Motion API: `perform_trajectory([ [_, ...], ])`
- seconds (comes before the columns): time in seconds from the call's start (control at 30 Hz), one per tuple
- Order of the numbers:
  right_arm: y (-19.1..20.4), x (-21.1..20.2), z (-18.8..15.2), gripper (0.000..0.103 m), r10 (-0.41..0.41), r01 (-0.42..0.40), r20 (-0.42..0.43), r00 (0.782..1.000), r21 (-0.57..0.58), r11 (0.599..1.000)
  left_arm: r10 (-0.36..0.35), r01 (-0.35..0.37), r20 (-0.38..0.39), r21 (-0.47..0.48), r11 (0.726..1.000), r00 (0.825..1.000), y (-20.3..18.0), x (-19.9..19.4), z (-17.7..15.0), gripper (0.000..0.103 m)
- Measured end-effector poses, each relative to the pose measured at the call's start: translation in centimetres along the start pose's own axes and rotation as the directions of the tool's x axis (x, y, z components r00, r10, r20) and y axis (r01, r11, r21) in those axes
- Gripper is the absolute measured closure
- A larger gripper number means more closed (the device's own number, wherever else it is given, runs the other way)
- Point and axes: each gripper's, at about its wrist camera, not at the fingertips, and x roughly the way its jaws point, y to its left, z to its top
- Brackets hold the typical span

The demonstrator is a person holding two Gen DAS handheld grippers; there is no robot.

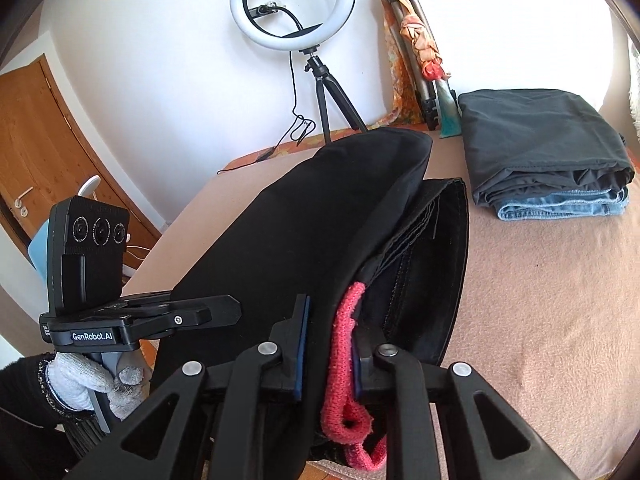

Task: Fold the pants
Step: 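Lift the folded trousers with both tools and carry them onto the clothes stack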

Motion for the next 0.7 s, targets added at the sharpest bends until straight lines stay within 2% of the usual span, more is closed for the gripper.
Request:
perform_trajectory([
  [0.23,-1.9,-2.9,3.0,0.088,-0.058,0.059,0.055,0.997,-0.012,0.998,-0.025,0.024,0.008,0.079,0.997,1.000,-3.0,2.4,3.7,0.080],
  [0.5,-5.4,-5.0,8.1,0.088,-0.133,0.137,0.105,0.986,-0.033,0.990,-0.039,0.037,0.015,0.147,0.989,0.999,-5.5,6.3,9.8,0.080],
  [0.7,-8.9,-4.0,13.3,0.088,-0.169,0.175,0.135,0.976,-0.034,0.984,-0.030,0.022,0.037,0.185,0.983,0.999,-6.0,9.6,14.4,0.080],
])
